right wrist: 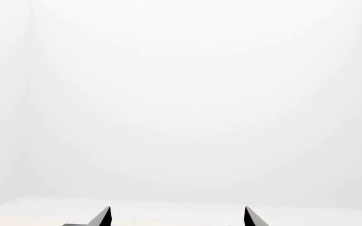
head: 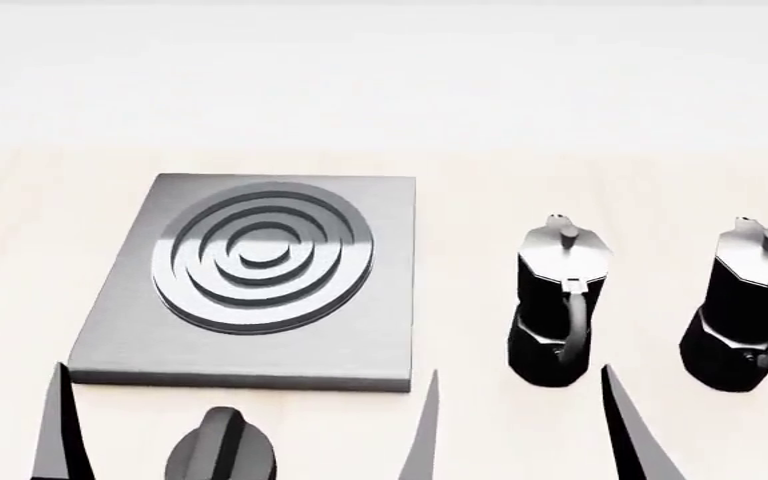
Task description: Put both moka pots on the stove.
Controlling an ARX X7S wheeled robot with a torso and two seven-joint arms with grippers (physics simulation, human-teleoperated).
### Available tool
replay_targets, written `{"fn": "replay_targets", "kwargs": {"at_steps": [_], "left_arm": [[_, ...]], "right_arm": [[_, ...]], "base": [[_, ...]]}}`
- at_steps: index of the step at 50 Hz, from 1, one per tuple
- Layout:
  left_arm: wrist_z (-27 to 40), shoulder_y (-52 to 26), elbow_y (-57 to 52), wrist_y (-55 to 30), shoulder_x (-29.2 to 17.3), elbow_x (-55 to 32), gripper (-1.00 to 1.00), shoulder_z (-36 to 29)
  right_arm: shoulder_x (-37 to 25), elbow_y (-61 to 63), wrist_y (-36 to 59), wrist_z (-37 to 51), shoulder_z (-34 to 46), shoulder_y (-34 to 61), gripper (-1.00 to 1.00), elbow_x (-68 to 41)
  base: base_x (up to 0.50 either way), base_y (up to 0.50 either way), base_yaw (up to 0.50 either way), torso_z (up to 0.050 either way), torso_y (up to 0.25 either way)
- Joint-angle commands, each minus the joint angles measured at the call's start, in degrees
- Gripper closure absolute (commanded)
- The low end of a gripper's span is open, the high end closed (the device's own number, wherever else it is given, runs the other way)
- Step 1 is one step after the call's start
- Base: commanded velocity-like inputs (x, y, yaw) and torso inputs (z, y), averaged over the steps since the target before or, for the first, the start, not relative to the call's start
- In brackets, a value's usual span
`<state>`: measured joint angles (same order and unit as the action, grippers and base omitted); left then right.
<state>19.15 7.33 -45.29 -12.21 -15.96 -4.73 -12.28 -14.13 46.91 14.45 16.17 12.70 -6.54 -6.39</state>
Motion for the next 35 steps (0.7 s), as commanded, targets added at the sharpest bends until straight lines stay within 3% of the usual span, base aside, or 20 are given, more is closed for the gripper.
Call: {"fn": "replay_targets", "kwargs": {"at_steps": [1, 28, 35], "left_arm": [[0.51, -0.04, -0.05, 0.09, -0.49, -0.24, -1.0, -0.28], [1.48, -0.34, 0.35, 0.42, -1.35, -0.71, -1.0, -0.96], [1.69, -0.4, 0.29, 0.38, -1.53, -0.79, -1.0, -1.25]], "right_arm": [[-0.58, 0.17, -0.25, 0.68, 0.33, 0.01, -1.0, -0.47], [-1.9, -1.22, -0.8, 1.87, 1.76, 0.47, -1.0, -0.21], [-1.76, -1.22, 0.09, 2.78, 1.25, 0.87, -1.0, -0.99]], "base": [[0.0, 0.2, 0.0, 0.0, 0.0], [0.0, 0.21, 0.0, 0.0, 0.0], [0.0, 0.0, 0.0, 0.0, 0.0]]}}
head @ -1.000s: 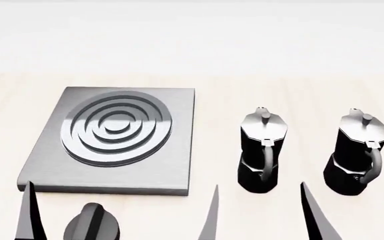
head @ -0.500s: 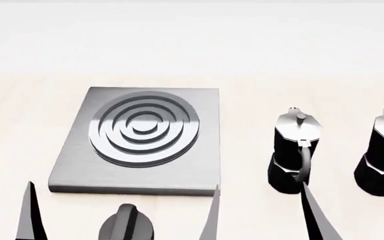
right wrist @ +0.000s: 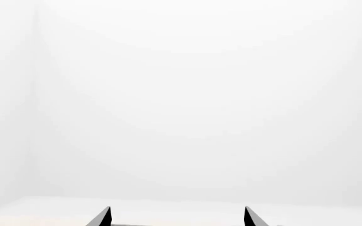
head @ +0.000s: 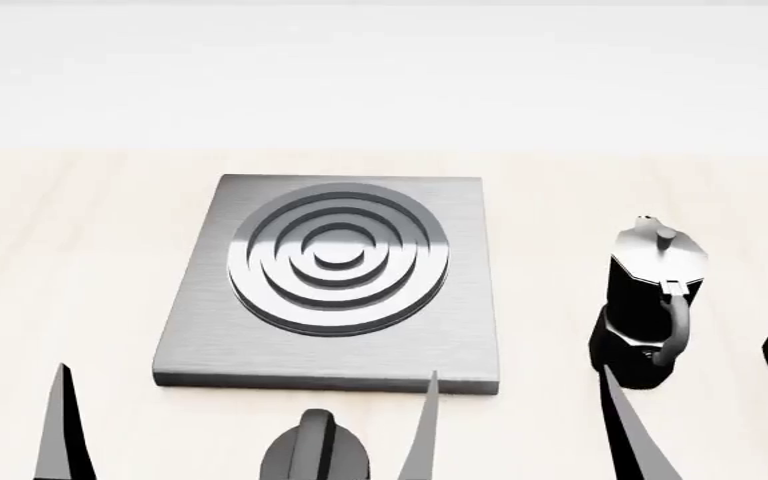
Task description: Put both moka pots on the stove.
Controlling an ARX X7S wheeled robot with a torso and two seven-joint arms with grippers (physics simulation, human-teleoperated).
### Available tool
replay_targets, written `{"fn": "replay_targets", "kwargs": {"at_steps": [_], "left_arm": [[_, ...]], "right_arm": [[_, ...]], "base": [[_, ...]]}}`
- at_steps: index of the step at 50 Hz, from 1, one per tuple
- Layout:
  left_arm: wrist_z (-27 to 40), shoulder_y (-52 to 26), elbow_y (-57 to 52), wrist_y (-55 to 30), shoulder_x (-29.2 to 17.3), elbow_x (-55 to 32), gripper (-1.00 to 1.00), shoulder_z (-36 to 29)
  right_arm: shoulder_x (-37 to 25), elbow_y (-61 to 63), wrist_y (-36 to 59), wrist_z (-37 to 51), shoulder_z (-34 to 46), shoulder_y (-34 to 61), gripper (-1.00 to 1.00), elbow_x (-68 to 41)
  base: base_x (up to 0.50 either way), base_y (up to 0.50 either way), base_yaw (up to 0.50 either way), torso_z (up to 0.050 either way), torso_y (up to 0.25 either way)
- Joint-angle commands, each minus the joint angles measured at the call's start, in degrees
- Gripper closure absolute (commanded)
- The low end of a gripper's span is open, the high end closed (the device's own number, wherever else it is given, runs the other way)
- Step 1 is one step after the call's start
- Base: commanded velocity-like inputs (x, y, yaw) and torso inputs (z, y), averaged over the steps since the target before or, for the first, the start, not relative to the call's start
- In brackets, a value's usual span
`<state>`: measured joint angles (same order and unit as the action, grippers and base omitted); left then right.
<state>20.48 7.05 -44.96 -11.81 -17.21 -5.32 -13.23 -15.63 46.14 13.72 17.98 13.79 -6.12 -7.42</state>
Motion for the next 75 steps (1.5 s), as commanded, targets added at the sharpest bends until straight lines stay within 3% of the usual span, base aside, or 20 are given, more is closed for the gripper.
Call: {"fn": "replay_targets", "kwargs": {"at_steps": [1, 12, 26, 40, 47, 56, 68, 75], "left_arm": [[0.42, -0.12, -0.03, 0.0, -0.31, -0.2, -1.0, -0.3], [0.82, -0.04, -0.05, 0.27, -0.61, -0.56, -1.0, -0.35], [1.13, 0.17, 0.65, 1.06, -0.81, -1.28, -1.0, -0.62], [1.62, -0.03, 0.1, 0.68, -1.26, -1.42, -1.0, -0.83], [1.81, -0.07, -0.19, 0.52, -1.47, -1.43, -1.0, -1.09], [2.07, -0.05, 0.09, 0.98, -1.64, -1.62, -1.0, -1.16], [2.29, -0.26, -0.31, 0.67, -1.98, -1.87, -1.0, -1.5], [2.46, -0.27, -0.28, 0.85, -2.1, -1.86, -1.0, -1.76]], "right_arm": [[-0.31, -0.7, 0.56, 0.83, 0.23, 0.52, -1.0, -0.15], [-0.79, 2.47, 6.42, 1.43, -2.17, 2.27, -1.0, -5.36], [-2.83, 5.92, 23.09, 3.5, -8.01, 13.56, -1.0, -15.15], [-7.21, -4.88, 35.28, 0.65, -14.26, 27.86, -1.0, -23.65], [-8.95, -10.09, 36.98, -1.34, -11.33, 33.15, -1.0, -22.84], [-7.66, -17.68, 39.34, -6.24, -16.72, 37.49, -1.0, -31.06], [-11.78, -23.79, 37.58, -7.89, -11.52, 39.06, -1.0, -24.86], [-13.25, -24.87, 40.43, -8.24, -12.32, 40.67, -1.0, -26.17]], "base": [[0.0, 0.0, 0.0, 0.0, 0.0], [0.0, 0.0, 0.0, 0.0, 0.0], [0.0, 0.0, 0.0, 0.0, 0.0], [0.0, 0.0, 0.0, 0.0, 0.0], [0.0, 0.0, 0.0, 0.0, 0.0], [0.0, 0.0, 0.0, 0.0, 0.0], [0.0, 0.0, 0.0, 0.0, 0.0], [0.0, 0.0, 0.0, 0.0, 0.0]]}}
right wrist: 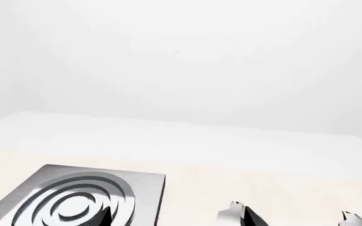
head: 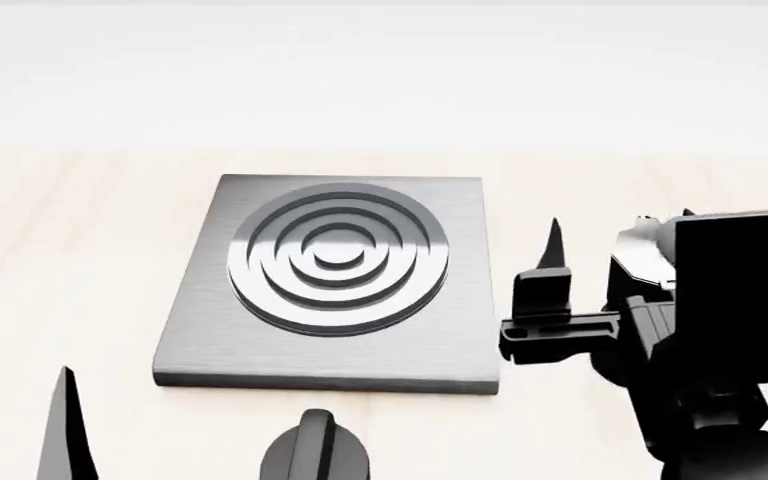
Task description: Put both moka pots on the stove.
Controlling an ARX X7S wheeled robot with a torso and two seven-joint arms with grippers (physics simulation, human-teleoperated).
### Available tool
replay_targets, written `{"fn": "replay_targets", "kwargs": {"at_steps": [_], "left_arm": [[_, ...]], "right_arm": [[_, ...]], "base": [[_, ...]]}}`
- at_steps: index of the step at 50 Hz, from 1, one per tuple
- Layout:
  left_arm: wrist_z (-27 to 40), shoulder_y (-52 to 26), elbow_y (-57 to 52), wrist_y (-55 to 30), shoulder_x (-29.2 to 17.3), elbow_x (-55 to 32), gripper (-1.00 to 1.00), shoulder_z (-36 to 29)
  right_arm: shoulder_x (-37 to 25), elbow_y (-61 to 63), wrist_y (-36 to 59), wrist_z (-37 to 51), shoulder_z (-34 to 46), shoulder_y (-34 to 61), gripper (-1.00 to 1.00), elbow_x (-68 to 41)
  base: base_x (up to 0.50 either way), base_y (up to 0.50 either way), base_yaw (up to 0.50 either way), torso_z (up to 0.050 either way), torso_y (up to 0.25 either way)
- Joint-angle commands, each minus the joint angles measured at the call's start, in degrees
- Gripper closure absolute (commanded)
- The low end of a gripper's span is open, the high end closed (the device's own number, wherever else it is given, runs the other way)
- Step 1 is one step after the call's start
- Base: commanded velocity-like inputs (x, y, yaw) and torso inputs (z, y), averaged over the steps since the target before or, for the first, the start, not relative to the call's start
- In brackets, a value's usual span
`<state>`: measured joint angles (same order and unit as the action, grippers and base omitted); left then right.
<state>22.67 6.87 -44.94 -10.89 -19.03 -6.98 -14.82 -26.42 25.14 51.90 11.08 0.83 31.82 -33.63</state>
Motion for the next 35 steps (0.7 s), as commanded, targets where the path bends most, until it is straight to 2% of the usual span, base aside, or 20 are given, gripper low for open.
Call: {"fn": "replay_targets", "kwargs": {"at_steps": [1, 35], "left_arm": [[0.33, -0.1, -0.32, -0.08, -0.31, -0.21, -1.0, -0.13], [1.16, -0.05, 0.46, 0.87, -0.93, -0.71, -1.0, -0.62]], "right_arm": [[-2.65, -4.38, 2.32, -1.46, 0.82, 3.08, -1.0, 0.21], [-4.15, -22.1, 1.03, -6.3, 3.24, 6.88, -1.0, 2.03]], "base": [[0.0, 0.0, 0.0, 0.0, 0.0], [0.0, 0.0, 0.0, 0.0, 0.0]]}}
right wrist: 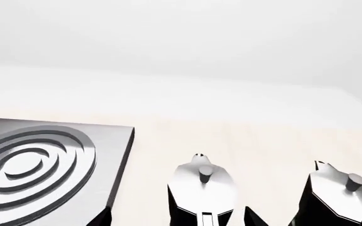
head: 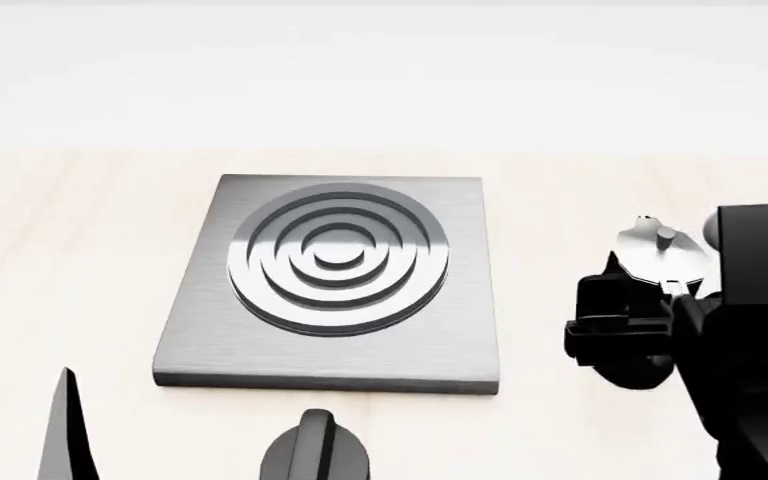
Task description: Put both moka pots on the stove.
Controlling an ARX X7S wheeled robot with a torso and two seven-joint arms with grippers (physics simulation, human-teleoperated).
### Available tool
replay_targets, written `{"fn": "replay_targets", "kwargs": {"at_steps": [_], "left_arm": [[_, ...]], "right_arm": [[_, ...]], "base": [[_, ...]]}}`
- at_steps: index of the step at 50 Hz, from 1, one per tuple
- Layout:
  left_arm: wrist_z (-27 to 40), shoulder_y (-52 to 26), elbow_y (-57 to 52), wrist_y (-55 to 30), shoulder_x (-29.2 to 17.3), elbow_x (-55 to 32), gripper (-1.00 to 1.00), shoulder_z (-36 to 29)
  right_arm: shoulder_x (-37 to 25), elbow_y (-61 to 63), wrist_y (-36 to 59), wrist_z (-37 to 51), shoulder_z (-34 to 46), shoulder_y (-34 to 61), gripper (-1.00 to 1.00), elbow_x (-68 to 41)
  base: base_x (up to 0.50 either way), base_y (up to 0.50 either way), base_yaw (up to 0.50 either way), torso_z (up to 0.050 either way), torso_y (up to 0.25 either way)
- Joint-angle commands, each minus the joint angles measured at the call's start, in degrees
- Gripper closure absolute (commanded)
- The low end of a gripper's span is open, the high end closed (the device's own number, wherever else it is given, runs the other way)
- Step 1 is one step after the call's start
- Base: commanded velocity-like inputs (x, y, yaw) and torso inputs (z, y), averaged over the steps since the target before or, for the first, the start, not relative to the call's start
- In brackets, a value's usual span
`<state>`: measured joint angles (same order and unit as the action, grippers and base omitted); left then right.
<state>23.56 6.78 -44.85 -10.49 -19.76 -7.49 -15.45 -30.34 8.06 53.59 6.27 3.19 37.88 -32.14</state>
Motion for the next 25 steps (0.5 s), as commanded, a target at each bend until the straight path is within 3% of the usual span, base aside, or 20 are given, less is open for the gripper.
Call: {"fn": "replay_targets", "kwargs": {"at_steps": [1, 25], "left_arm": [[0.32, 0.07, 0.3, 0.42, -0.24, -0.19, -1.0, -0.02], [0.88, -0.39, 0.21, -0.02, -0.86, -0.4, -1.0, -0.23]], "right_arm": [[-0.24, -5.03, -0.56, -1.5, 0.93, 0.92, -1.0, 0.52], [0.5, -17.41, -1.57, -5.61, 4.58, 7.11, -1.0, 2.07]], "base": [[0.0, 0.0, 0.0, 0.0, 0.0], [0.0, 0.0, 0.0, 0.0, 0.0]]}}
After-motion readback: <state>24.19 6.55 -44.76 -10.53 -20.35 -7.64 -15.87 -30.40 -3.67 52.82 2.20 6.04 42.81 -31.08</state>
